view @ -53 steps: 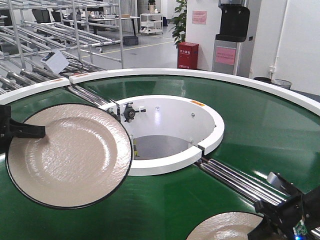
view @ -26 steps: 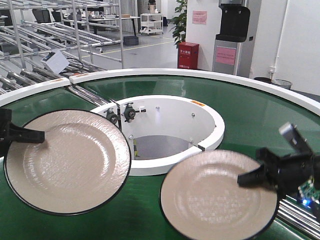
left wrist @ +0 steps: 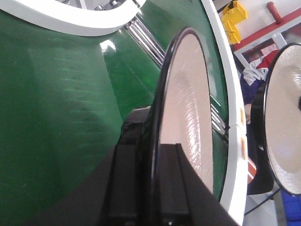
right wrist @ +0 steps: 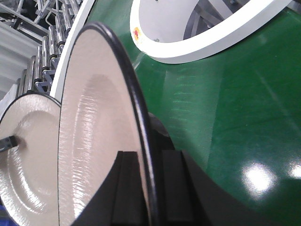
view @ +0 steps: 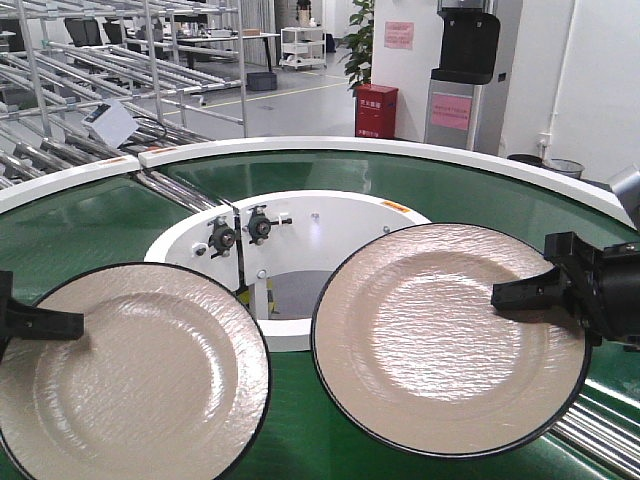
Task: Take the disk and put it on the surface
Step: 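Hold both plates upright while the base drives to the steel table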
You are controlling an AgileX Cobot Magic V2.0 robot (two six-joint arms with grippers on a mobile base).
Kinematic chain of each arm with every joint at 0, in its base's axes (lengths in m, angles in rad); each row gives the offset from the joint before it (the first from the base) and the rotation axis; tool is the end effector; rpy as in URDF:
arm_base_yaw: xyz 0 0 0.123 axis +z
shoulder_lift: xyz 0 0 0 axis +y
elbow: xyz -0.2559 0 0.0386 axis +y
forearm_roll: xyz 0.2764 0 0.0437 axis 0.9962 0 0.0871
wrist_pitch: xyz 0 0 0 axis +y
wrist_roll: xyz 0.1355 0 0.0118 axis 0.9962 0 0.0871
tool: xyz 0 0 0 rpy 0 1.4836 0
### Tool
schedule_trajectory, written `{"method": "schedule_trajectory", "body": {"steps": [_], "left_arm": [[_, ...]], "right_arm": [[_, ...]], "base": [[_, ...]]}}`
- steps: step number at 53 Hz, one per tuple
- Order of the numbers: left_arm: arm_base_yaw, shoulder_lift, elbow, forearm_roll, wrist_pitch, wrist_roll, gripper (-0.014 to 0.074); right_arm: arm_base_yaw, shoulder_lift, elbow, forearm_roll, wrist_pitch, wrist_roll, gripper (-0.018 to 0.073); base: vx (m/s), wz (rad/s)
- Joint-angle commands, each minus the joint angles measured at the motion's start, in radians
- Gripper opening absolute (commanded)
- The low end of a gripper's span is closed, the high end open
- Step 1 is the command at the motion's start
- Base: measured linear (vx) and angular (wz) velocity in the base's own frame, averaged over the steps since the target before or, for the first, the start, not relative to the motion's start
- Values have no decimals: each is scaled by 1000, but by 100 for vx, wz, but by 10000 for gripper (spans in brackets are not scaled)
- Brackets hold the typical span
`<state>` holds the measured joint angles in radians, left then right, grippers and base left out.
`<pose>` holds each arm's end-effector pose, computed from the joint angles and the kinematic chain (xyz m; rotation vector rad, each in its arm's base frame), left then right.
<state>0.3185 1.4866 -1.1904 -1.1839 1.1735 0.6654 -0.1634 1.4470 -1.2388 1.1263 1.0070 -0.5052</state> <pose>0.3552 -0.0052 0.2851 -0.0565 2.2141 -1.1367 0.3645 0.0451 0.3095 0.0945 2.1948 1.0776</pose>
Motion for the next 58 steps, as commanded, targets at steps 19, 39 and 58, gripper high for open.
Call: {"method": "schedule_trajectory", "body": {"steps": [19,39,58], "left_arm": [[-1,-118,-22,-160,-35,-16,-8],[0,-118,-22,-159,-27,-13,-8],[0,-118,-22,-159,-27,-13,-8]], "right_arm": [[-2,-46,-30,108,-14,5,-9],[-2,-46,-30,108,-14,5,-9],[-2,-46,-30,110,-14,5,-9]], "base": [[0,0],[0,0],[0,0]]}}
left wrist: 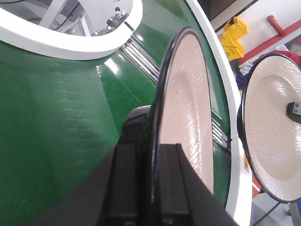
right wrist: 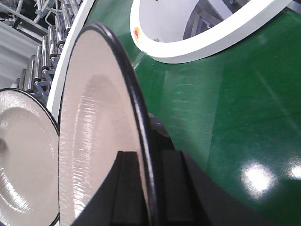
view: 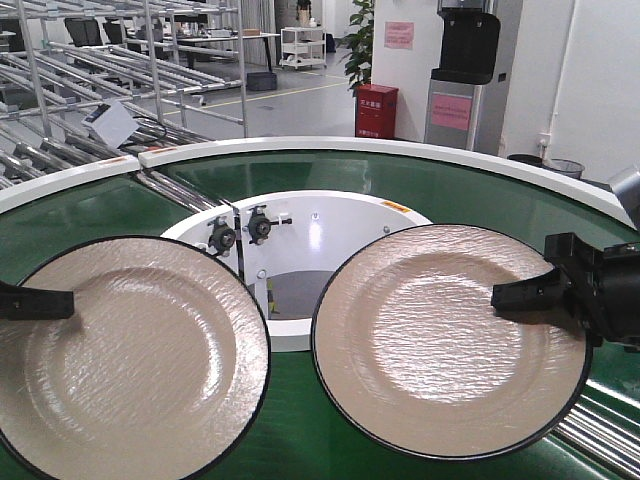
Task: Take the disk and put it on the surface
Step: 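Hold both plates upright while the base drives to the steel table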
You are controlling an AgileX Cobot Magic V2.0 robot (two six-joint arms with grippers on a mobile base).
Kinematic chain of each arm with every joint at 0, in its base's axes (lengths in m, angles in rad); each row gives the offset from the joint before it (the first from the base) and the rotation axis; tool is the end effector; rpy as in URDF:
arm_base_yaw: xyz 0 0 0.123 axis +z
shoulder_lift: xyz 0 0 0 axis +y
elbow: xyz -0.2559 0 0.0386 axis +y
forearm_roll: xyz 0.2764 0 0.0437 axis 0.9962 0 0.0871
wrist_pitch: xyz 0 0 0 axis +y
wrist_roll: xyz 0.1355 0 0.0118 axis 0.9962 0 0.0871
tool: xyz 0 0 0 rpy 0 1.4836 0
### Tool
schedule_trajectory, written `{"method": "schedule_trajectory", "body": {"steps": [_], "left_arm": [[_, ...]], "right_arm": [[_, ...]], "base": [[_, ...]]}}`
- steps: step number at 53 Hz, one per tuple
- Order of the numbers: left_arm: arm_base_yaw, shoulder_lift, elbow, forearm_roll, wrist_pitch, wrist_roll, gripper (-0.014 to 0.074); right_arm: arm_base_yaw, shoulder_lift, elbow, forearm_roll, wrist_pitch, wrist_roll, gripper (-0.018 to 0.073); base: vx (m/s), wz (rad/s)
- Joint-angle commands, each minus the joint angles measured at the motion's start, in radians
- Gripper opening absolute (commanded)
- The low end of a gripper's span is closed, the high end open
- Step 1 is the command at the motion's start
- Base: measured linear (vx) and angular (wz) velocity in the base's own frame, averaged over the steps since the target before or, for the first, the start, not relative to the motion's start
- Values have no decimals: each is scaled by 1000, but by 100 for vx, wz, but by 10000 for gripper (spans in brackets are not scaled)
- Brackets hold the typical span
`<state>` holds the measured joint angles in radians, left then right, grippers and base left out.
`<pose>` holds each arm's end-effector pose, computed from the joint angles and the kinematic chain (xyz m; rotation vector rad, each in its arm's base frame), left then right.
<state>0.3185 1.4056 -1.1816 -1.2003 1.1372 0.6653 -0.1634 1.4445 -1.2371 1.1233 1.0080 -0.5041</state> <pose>0.3453 -0.0073 0.3109 -0.0404 2.1396 -1.0811 0.3638 0.0452 0.3094 0.0932 2.1969 1.0757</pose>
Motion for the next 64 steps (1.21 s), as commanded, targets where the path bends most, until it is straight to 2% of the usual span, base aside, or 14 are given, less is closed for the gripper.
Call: {"method": "schedule_trajectory", "body": {"steps": [1,37,64], "left_arm": [[0,-37,-31,-143,10,-13,-8],[0,-37,-31,-143,10,-13,-8],[0,-37,-31,-143,10,-13,-8]], "right_arm": [[-2,-44,-31,113,-15,3,-9],[-2,-44,-31,113,-15,3,-9],[-2,-44,-31,113,-15,3,-9]], "base": [[0,0],[-1,-2],[-8,-31]]}}
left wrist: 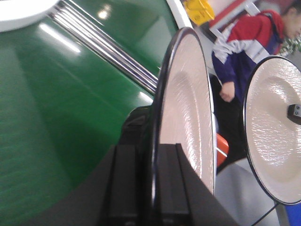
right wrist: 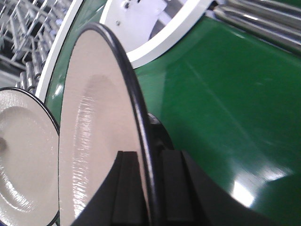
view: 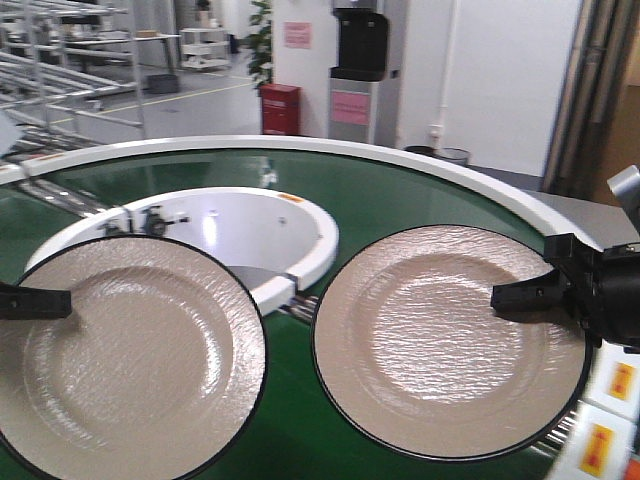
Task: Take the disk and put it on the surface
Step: 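Hold both plates upright while the base drives to the steel table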
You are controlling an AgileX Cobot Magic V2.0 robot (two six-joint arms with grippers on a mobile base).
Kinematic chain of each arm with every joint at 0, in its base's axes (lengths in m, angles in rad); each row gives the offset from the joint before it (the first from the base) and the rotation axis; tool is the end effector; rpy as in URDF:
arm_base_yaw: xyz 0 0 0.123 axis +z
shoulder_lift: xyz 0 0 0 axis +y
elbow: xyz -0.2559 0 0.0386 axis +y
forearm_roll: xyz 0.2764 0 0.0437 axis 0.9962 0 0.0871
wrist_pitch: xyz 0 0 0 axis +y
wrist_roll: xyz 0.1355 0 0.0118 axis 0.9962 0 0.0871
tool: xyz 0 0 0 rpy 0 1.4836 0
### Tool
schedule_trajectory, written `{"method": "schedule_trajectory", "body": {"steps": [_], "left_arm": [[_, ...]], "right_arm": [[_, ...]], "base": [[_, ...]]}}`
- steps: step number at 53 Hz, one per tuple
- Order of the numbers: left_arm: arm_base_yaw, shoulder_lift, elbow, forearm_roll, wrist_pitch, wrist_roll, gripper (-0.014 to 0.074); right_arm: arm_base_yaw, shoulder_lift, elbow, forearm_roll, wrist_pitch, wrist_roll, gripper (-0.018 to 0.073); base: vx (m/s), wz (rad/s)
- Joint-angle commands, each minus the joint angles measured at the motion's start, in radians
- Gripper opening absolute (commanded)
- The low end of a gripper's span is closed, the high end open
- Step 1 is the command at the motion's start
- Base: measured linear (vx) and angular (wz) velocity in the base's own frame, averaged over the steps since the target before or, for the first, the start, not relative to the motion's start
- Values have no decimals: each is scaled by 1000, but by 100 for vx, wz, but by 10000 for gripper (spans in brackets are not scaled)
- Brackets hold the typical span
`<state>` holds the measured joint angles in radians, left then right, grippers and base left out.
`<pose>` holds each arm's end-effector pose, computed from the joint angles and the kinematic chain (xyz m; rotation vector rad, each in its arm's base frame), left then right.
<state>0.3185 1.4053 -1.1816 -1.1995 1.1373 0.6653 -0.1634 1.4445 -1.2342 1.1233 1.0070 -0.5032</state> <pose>0.3452 -0.0073 0.3109 -0.0398 2.1400 -1.0803 0.3637 0.0451 0.3085 0.0966 2.1989 1.0765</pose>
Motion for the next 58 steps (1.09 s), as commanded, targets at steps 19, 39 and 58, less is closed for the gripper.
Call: {"method": "schedule_trajectory", "body": {"steps": [19,39,58], "left_arm": [[0,-37,-31,-144,10,-13,-8],[0,-37,-31,-144,10,-13,-8],[0,-37,-31,-144,12,-13,-8]], "right_arm": [[-2,-44,-34,113,-14,3,-9],[-2,-44,-34,113,-14,3,-9],[-2,-44,-34,114,-14,3,-9]], "base": [[-14,-53],[-14,-54],[-13,-56]]}}
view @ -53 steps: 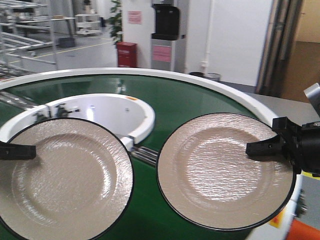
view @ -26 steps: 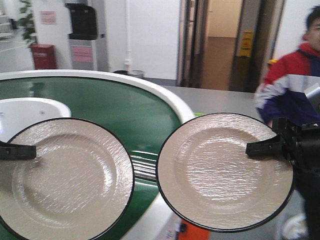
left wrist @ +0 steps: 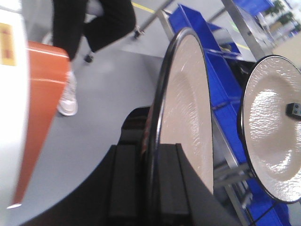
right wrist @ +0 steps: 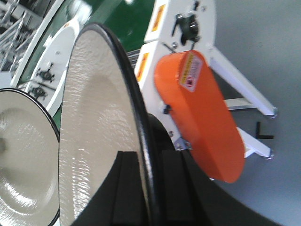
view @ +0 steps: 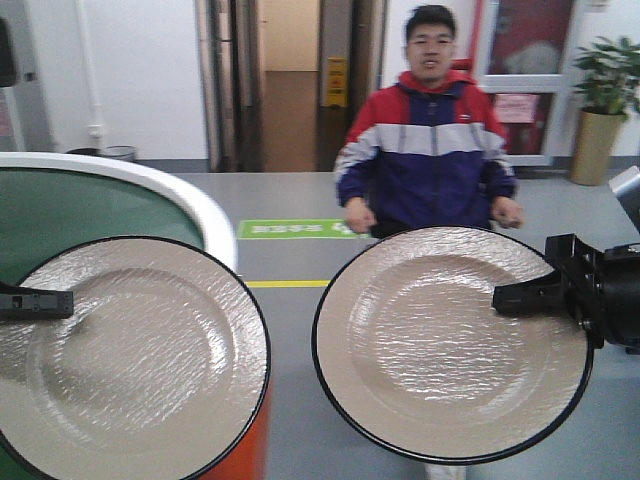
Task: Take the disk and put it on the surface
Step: 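Hold both plates upright while the base drives to the steel table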
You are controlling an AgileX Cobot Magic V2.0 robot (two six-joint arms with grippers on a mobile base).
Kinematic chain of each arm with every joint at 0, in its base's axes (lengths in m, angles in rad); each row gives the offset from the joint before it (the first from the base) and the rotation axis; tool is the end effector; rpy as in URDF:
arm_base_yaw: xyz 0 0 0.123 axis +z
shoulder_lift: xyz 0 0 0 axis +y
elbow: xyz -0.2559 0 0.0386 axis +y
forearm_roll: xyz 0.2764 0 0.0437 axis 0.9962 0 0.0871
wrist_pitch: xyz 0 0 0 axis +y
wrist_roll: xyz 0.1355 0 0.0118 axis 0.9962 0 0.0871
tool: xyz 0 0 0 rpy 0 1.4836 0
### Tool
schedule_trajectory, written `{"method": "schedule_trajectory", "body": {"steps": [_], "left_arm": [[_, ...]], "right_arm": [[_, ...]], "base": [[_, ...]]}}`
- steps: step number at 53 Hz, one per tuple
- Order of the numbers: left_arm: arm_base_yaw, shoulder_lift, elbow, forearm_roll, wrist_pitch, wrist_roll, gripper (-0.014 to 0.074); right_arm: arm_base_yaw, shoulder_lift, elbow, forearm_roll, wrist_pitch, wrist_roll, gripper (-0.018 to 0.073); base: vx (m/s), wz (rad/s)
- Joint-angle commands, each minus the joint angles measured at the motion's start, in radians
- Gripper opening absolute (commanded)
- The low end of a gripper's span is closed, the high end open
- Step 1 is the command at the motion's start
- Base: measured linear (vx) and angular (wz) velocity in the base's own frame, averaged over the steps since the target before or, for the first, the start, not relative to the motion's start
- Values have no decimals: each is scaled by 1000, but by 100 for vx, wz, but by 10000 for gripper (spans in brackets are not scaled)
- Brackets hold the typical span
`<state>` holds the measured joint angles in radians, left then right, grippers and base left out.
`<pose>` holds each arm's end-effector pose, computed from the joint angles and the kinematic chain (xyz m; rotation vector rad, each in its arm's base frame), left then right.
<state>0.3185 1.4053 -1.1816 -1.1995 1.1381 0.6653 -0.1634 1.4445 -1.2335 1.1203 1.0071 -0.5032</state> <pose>0.3452 -0.0074 0.3109 -0.0392 2.1403 -1.0810 0.3635 0.0450 0.3079 0.0956 2.2015 1.0738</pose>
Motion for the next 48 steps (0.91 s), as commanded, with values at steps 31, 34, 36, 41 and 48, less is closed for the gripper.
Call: {"method": "schedule_trajectory", "body": {"steps": [31,34,36,41,48], "left_arm": [[0,-37,-31,-144,12,-13,-8],[0,-37,-31,-144,12,-13,-8],[0,-37,-31,-144,12,-13,-8],[0,-37,-31,-144,12,-13,-8],[0,-37,-31,-143,12,-13,-8]], "right_arm": [[-2,-44,-35,116,-14,3,-9],[-2,-44,-35,116,-14,3,-9],[-2,-44,-35,116,-14,3,-9],[-2,-44,-35,116,-14,3,-9],[-2,-44,-35,116,-14,3,-9]], "base": [[-2,-62],[12,-66],[15,-61],[18,-54],[20,-46]]}}
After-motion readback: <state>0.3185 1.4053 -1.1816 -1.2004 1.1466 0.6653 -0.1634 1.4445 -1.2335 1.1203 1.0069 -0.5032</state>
